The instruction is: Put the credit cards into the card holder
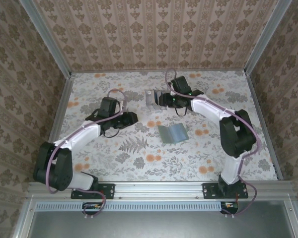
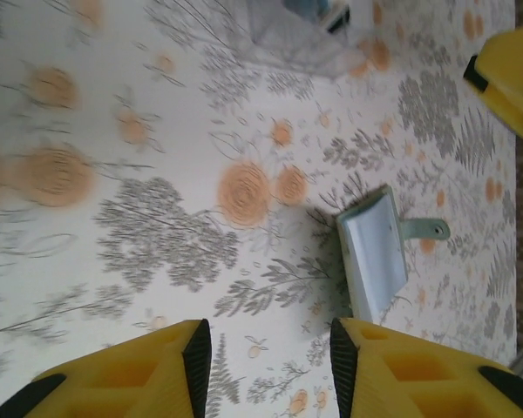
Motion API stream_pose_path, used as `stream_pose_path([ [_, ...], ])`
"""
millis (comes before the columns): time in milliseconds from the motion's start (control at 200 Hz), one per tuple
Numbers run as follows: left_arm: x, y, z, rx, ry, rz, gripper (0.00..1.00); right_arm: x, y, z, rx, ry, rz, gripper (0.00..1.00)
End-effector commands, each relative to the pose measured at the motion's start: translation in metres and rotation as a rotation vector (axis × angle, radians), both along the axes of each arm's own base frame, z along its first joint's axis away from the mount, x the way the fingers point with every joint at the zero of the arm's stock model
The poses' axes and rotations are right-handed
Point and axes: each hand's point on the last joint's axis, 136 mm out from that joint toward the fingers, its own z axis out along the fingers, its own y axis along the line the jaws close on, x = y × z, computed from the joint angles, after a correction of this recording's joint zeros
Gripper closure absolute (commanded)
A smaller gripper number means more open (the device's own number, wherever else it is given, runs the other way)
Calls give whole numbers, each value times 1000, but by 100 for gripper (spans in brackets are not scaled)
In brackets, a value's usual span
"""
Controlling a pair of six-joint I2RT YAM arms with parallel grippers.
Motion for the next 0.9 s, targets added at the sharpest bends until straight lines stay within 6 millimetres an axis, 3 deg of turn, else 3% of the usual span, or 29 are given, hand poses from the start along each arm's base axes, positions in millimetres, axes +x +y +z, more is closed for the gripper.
stream_pose_path([
  [0,-5,22,4,61,-5,20,56,20,-1,-2,-129,-14,-30,40],
  [135,-8,32,2,61,-8,68,53,38,7,-8,-284,-54,-50,32],
  [265,-16,36,-7,43,-8,98,52,44,35,-14,-291,-52,67,29],
  [370,-22,43,-14,62,1,117,53,45,38,-21,-404,-17,111,27],
  [500,-28,50,-15,91,-15,121,53,53,34,-36,-467,-20,100,28],
  [650,-30,55,-9,102,-30,130,53,56,17,-47,-563,-13,48,29],
  [895,-30,58,-4,102,-46,138,54,60,-6,-30,-686,-51,1,30],
])
